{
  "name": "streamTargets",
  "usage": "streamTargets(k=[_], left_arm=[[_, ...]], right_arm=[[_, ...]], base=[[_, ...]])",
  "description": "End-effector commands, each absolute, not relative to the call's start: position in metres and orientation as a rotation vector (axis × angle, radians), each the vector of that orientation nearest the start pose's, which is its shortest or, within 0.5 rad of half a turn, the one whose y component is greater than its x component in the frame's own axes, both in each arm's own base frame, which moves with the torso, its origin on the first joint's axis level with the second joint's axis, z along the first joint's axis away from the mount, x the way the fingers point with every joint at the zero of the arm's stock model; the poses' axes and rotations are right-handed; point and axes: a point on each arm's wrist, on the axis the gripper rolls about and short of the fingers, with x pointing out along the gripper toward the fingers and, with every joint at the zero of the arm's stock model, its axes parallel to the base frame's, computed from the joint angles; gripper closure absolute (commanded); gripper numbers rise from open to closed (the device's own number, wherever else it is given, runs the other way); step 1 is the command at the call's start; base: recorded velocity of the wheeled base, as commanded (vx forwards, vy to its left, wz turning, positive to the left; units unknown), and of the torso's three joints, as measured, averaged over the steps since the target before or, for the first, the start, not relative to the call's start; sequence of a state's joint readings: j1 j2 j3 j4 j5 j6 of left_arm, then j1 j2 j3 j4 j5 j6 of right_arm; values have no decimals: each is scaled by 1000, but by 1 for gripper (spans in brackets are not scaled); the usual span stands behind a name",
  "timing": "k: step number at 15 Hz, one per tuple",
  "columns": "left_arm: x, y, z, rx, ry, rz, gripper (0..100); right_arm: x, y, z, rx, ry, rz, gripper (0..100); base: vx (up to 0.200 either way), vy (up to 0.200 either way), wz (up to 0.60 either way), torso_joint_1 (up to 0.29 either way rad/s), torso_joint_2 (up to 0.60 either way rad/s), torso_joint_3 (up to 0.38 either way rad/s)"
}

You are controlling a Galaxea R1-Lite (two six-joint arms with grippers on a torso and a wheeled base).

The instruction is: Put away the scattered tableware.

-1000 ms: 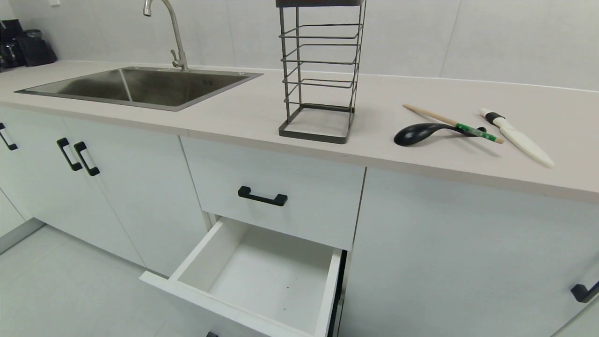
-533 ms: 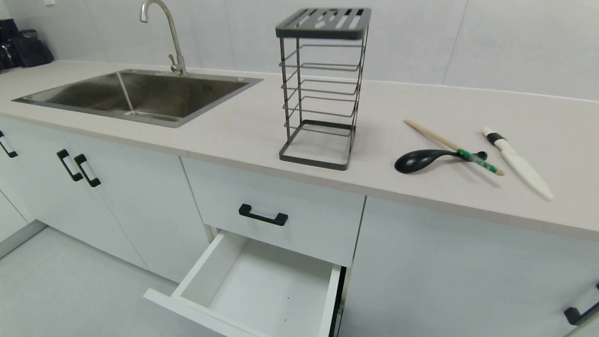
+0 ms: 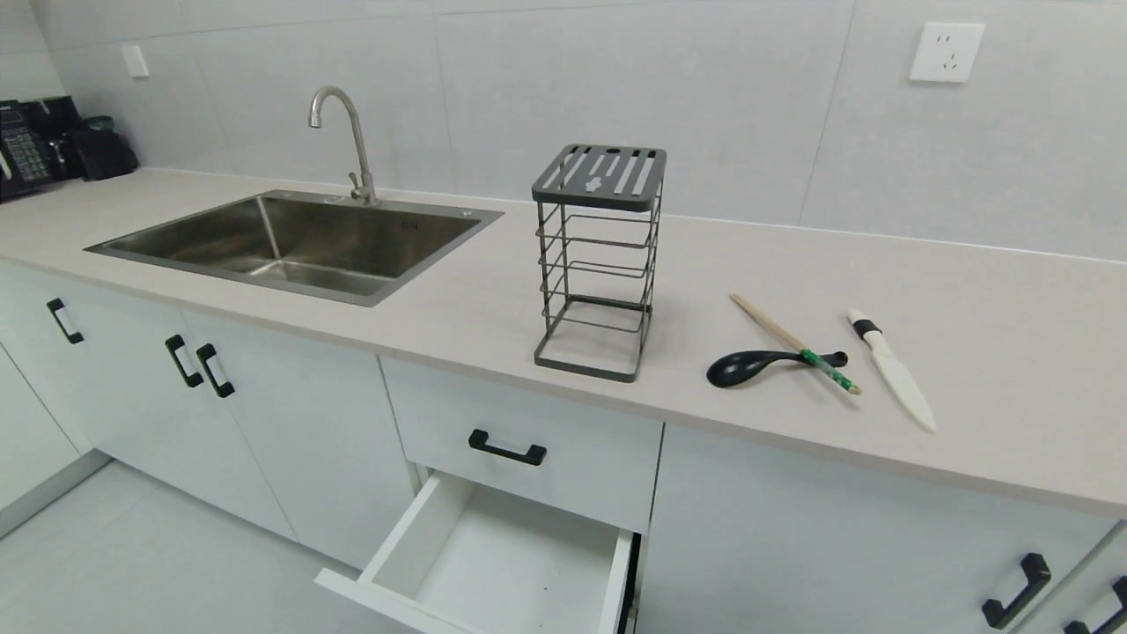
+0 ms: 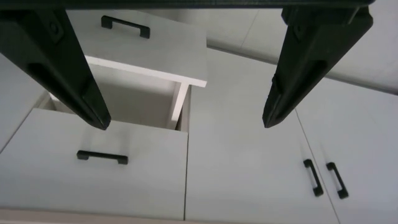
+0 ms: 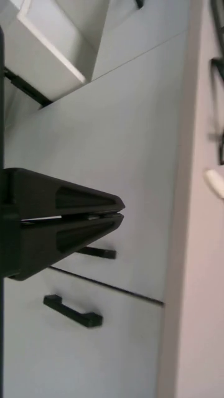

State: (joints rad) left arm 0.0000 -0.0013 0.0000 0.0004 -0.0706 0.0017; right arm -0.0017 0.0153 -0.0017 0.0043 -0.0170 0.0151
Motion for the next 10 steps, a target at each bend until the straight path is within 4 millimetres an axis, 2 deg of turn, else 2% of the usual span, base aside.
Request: streamTargets(k=[1, 4, 10], left_arm=[[-23, -2, 75, 1, 1, -71, 0], [-23, -2, 75, 1, 1, -71, 0], [-23, -2, 75, 2, 0, -71, 0]], right_arm=[[-22, 0, 76, 15, 18, -19, 100], [-22, 0, 76, 14, 20, -19, 100], [-22, 0, 76, 18, 20, -17, 100]], base=[[0, 0, 0, 344, -486, -217], [0, 0, 0, 382, -476, -240], [0, 0, 0, 282, -521, -248]])
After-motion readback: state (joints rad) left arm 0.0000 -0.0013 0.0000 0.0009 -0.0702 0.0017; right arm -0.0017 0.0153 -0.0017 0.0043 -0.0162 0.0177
